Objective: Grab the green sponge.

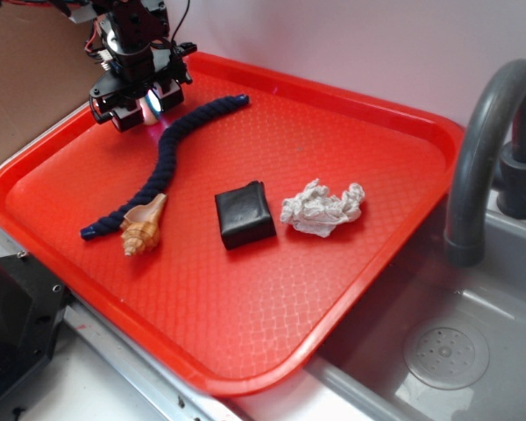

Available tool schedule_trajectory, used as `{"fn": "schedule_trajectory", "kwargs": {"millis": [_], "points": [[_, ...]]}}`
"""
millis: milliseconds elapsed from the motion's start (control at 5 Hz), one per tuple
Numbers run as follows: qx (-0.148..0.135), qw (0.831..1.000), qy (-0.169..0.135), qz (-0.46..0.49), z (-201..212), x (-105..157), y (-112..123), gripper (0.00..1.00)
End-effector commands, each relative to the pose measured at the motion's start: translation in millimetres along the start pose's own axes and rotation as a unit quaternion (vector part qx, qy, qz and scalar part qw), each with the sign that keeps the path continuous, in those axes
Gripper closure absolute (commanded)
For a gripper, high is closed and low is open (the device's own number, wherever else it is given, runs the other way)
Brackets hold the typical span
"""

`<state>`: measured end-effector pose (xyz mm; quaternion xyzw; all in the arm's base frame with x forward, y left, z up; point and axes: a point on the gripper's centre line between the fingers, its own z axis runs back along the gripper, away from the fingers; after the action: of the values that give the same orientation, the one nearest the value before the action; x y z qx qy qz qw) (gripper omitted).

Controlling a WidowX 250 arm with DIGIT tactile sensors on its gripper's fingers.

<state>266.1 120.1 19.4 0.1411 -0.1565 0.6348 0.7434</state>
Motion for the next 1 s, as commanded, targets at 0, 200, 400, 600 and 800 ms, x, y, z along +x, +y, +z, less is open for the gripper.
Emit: {"fn": "schedule_trajectory", "kwargs": {"millis": [0,200,400,600,800], "points": [[-0.032,0.991,0.057,-0.119,58,20,8,1.0],[-0.062,0.959,0.155,-0.23,104,23,13,1.0],[-0.099,0.908,0.218,-0.343,142,-2,17,1.0],[-0.178,0.852,0.212,-0.443,195,-23,34,1.0],[-0.213,0.814,0.179,-0.509,234,-26,55,1.0]]}}
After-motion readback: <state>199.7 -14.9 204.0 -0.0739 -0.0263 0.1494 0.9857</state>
